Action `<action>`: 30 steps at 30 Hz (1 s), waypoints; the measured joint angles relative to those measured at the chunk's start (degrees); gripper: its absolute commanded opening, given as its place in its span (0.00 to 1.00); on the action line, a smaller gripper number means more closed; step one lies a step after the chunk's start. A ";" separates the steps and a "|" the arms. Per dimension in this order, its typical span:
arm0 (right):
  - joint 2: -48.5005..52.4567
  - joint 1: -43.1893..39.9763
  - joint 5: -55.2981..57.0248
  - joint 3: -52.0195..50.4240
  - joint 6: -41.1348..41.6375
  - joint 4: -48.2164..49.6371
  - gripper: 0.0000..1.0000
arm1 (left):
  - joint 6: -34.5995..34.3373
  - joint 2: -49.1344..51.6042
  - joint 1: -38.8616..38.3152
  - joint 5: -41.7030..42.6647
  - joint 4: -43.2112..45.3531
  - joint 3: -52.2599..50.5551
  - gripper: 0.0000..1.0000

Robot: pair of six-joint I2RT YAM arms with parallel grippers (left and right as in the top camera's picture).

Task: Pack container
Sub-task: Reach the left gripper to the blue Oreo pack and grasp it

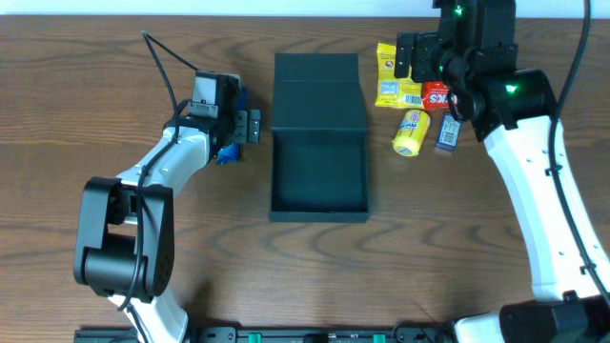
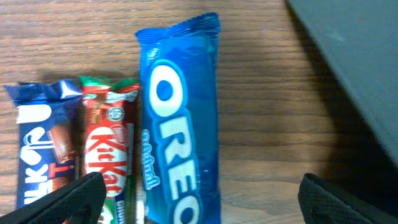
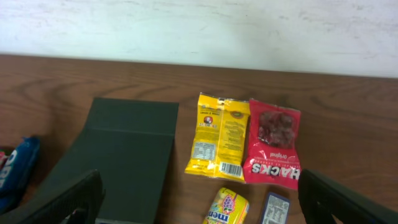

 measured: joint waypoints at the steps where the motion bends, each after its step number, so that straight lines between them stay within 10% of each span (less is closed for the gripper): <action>1: 0.00 0.00 -0.04 0.00 0.00 0.02 0.99 | -0.26 0.20 0.00 -0.24 0.00 0.00 0.94; 30: 0.00 0.00 -0.22 0.00 0.00 -0.76 0.99 | -1.31 4.68 0.00 0.79 0.31 0.00 0.51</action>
